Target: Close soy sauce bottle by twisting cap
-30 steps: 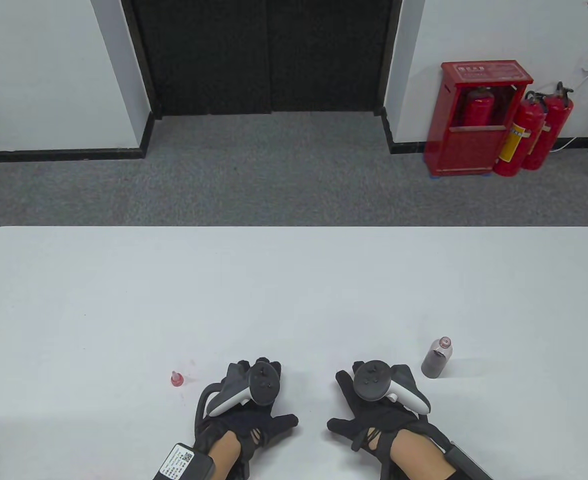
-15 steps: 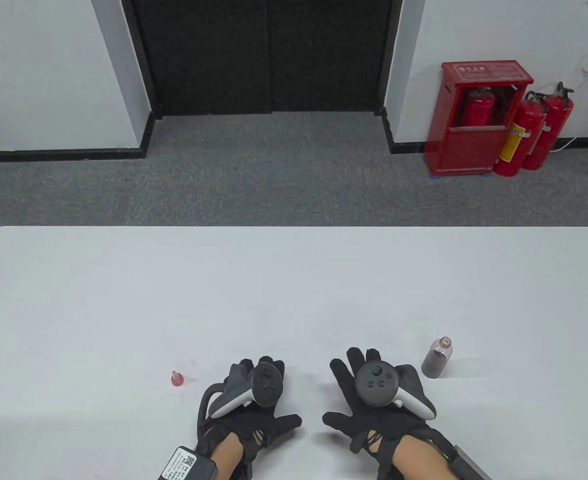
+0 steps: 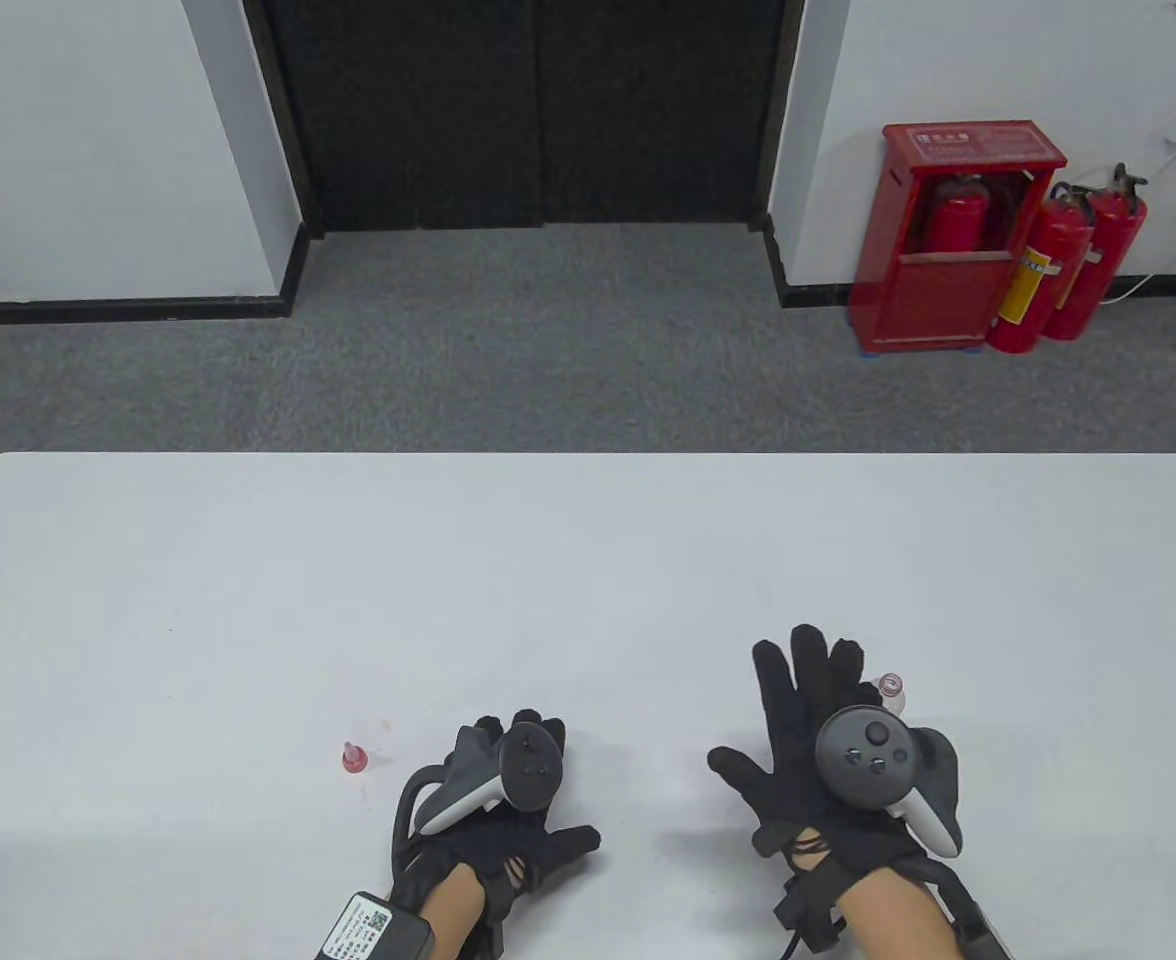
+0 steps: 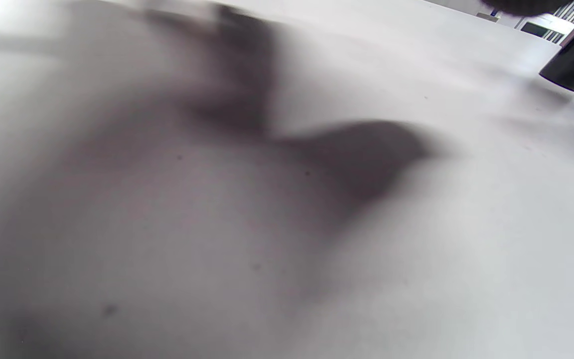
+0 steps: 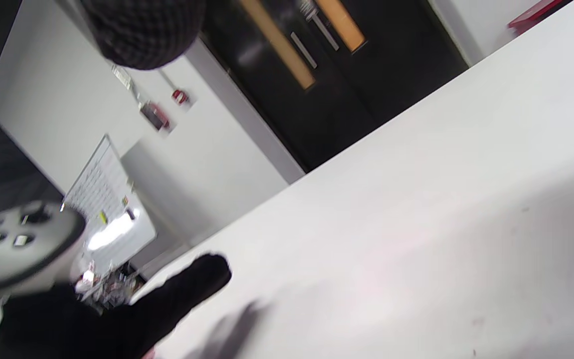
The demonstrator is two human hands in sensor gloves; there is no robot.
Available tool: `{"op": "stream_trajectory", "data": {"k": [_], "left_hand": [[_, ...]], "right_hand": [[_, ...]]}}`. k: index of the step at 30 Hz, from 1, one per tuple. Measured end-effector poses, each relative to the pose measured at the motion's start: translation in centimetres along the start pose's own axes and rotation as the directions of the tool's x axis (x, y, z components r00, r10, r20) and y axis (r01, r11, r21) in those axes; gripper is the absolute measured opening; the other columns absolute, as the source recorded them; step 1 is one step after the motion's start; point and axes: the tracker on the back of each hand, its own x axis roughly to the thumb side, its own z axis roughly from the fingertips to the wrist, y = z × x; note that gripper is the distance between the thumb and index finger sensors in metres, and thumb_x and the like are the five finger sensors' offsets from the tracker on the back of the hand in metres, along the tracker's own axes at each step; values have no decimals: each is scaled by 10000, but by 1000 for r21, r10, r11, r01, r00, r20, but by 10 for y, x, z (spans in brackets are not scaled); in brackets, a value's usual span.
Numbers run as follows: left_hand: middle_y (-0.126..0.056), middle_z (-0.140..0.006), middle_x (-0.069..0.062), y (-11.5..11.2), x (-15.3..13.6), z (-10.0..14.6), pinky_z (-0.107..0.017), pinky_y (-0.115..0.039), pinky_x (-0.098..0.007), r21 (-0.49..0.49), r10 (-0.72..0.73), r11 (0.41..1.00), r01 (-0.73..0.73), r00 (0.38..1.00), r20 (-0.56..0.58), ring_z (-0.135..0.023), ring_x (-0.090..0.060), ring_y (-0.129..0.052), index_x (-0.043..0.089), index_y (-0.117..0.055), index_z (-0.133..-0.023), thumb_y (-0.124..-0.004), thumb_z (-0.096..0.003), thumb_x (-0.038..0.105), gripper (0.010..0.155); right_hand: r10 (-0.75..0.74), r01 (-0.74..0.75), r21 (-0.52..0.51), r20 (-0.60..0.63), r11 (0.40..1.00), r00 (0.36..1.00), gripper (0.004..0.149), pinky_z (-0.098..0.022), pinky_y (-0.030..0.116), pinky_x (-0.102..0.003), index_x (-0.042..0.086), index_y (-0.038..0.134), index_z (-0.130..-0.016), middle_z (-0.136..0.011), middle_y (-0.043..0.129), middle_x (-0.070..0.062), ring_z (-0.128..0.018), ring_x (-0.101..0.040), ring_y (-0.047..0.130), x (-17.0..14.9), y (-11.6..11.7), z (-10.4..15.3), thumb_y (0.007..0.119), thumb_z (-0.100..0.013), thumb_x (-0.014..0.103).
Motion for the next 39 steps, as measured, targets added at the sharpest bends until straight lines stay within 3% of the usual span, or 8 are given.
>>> {"op": "stream_trajectory", "data": {"k": [5,9,14,21,27,33,36,39], "left_hand": [[20,-1198,-40,2,-3,1,-683,-184,-691,7,13,1000,-13,1000,-7,-1060,-473,8,271,14,-1054,-629,-372,753,1053],[46,-1185,-44,2,-4,1,-676,-171,-692,22,20,1000,-20,1000,-9,-1049,-476,31,267,42,-1041,-628,-374,755,1064],[47,-1185,-43,2,-7,1,-676,-170,-692,25,28,999,-28,1000,-13,-1047,-477,31,268,42,-1040,-631,-376,753,1063],[31,-1191,-41,1,-7,2,-677,-175,-691,19,33,999,-33,999,-4,-1050,-478,23,267,33,-1044,-634,-377,751,1060],[23,-1194,-41,0,-6,3,-678,-179,-691,10,31,999,-31,1000,4,-1053,-477,15,271,25,-1046,-636,-377,750,1055],[19,-1196,-41,0,-6,3,-679,-182,-690,9,33,999,-33,999,6,-1054,-477,9,270,22,-1047,-636,-377,750,1055],[18,-1196,-41,0,-6,3,-679,-182,-690,6,33,999,-33,999,5,-1055,-477,8,270,20,-1048,-637,-376,749,1055],[19,-1196,-42,0,-6,4,-679,-183,-690,4,32,999,-32,999,4,-1055,-477,7,268,19,-1049,-637,-377,749,1054]], "right_hand": [[-88,68,-147,-132,987,987,977,-562,-74,-639,372,39,-1025,-1073,-227,-54,-882,-382,-282,-23,-24,1,813,-435,462],[-218,162,-207,-283,965,934,1100,-583,-41,-648,345,-93,-978,-1015,-289,-69,-890,-406,-265,-54,-33,0,860,-430,375],[-323,247,-237,-377,940,868,1198,-599,-18,-637,194,-182,-933,-975,-325,-116,-891,-418,-256,-80,-31,-4,883,-415,378],[-471,377,-285,-464,881,750,1191,-611,23,-623,164,-152,-947,-986,-296,-144,-903,-435,-211,-113,-26,-4,884,-409,397],[-620,484,-391,-437,783,652,1069,-631,90,-582,175,103,-1047,-1125,-56,-111,-969,-394,-80,-147,-12,-11,932,-383,301],[-649,487,-432,-454,759,610,893,-662,176,-533,212,401,-1061,-1197,257,-84,-1045,-378,144,-167,-9,-11,960,-366,258],[-640,484,-420,-454,768,621,736,-664,183,-519,246,597,-1010,-1192,449,-49,-1068,-377,270,-168,-9,-12,959,-369,253],[-610,481,-377,-449,792,652,717,-666,200,-534,243,608,-1007,-1186,480,-66,-1068,-390,311,-164,-8,-15,951,-378,279]]}}
